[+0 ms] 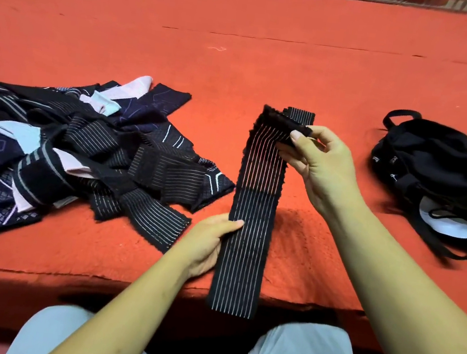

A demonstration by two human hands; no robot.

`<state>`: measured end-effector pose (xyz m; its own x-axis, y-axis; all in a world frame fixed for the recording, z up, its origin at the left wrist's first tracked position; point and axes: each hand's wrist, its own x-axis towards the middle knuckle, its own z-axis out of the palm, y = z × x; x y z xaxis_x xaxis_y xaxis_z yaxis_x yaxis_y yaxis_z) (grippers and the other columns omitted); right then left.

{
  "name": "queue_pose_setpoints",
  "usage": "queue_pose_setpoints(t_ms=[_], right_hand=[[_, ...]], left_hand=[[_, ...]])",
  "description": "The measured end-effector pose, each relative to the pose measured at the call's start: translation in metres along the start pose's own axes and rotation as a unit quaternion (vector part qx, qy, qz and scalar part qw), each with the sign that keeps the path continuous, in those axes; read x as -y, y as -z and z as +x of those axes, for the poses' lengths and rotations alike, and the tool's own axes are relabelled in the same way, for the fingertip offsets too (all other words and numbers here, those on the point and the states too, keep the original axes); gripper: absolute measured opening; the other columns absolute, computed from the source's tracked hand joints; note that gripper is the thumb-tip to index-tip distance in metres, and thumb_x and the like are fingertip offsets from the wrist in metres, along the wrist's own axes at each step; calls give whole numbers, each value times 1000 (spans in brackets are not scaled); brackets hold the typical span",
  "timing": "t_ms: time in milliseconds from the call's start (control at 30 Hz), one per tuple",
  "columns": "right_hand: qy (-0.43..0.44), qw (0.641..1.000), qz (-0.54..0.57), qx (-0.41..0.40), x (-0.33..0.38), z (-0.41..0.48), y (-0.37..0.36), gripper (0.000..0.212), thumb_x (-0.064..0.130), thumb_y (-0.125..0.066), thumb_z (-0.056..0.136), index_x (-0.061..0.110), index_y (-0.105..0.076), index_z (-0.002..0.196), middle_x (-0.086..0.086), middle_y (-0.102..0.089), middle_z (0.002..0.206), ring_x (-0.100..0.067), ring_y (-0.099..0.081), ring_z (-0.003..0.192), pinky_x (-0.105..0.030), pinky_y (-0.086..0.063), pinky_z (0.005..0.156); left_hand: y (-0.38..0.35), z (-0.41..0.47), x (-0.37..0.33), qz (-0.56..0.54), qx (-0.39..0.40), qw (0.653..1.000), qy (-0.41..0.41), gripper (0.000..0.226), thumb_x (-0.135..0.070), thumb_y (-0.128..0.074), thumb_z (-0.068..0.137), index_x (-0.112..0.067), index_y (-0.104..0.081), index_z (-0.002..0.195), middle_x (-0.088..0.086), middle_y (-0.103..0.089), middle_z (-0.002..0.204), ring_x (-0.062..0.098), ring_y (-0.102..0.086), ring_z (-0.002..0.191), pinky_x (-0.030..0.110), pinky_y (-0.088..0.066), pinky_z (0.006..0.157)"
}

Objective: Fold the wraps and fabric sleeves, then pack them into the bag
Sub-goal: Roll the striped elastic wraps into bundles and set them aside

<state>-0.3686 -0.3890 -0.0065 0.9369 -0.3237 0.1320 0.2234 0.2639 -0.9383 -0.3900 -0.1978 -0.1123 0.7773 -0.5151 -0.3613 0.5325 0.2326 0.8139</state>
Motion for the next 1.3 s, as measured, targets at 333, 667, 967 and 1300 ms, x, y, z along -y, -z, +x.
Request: queue_pose_setpoints(t_ms=[333,667,967,1300], right_hand=[[24,973,-210,90,-70,-42,24,14,6,-71,87,19,-68,90,1,-70,89,-13,-63,87,-43,-51,90],[35,950,-262,166,-105,-79,34,22,0,-70,86,20,-71,95,10,-67,124,-5,-52,129,-22,-32,114],[38,931,-315,183,-108,-84,36,29,-2,-71,83,25,-74,91,15,-62,129,4,-42,134,-11,-26,112],[45,954,-275,108,-107,-81,30,25,-2,-72,83,22,-75,89,10,-67,122,0,-53,127,-20,-33,112]], left_hand=[[-1,4,4,-139,-85,987,-5,39,-20,-40,105,9,-58,124,22,-71,102,27,-71,84,38,-61,74],[7,5,9,-172,-78,982,3,49,-34,-39,104,3,-57,130,28,-62,127,38,-63,110,51,-49,98],[5,5,11,-149,-65,987,-20,44,-33,-41,104,1,-63,122,23,-69,117,29,-70,97,43,-59,84],[6,6,14,-144,-31,988,-44,44,-30,-42,100,1,-62,124,26,-66,121,31,-68,103,44,-55,94]])
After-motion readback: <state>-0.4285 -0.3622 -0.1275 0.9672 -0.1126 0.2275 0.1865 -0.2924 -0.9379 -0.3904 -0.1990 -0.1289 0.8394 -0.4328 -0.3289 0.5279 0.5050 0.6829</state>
